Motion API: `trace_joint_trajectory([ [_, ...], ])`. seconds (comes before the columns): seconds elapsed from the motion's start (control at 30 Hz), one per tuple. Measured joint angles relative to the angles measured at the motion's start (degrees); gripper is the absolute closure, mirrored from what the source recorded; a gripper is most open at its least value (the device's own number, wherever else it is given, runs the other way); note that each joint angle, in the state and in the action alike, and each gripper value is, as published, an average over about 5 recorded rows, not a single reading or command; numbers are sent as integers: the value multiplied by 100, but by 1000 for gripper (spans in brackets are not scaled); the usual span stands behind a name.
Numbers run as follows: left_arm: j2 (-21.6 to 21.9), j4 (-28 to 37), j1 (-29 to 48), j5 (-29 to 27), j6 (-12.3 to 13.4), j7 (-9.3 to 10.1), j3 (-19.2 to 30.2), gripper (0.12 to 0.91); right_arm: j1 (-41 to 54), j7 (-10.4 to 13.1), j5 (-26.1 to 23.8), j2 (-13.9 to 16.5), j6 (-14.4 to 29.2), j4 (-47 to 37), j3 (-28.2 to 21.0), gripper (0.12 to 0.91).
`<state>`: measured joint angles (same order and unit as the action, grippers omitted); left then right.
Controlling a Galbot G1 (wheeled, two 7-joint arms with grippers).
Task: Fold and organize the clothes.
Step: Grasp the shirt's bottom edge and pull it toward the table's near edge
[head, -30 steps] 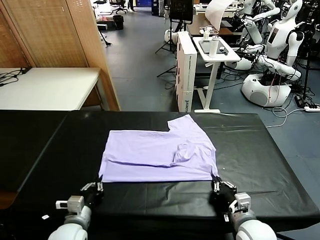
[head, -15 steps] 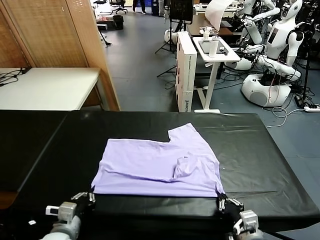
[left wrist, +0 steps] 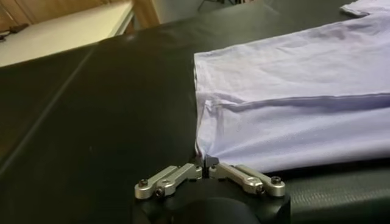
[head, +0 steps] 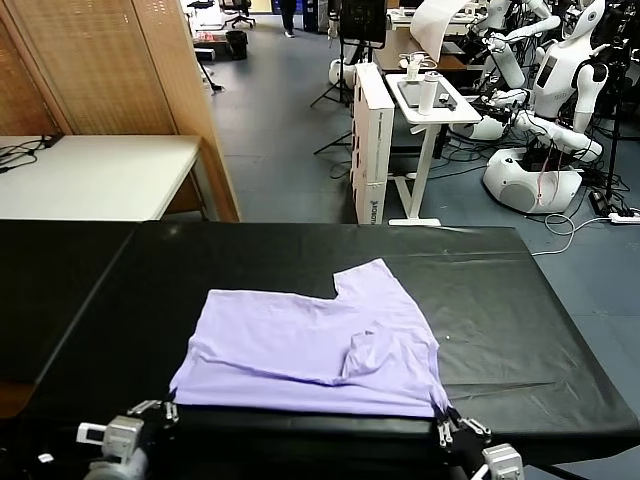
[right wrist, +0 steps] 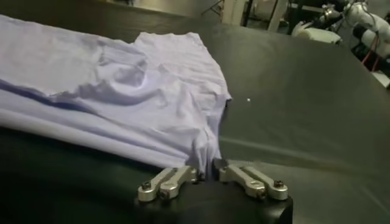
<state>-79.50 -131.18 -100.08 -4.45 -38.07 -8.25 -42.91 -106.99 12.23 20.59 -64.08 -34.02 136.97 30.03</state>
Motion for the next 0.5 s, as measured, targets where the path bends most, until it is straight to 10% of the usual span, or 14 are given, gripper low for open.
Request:
trace_joint_trajectory([
  [0.23, -3, -240, 5, -128, -70, -141, -140, 144, 175, 213, 477, 47, -17, 166, 207, 119],
  [0.5, 45, -306, 230, 200, 115, 212, -280, 124, 922, 593, 1731, 187, 484, -42, 295, 118],
])
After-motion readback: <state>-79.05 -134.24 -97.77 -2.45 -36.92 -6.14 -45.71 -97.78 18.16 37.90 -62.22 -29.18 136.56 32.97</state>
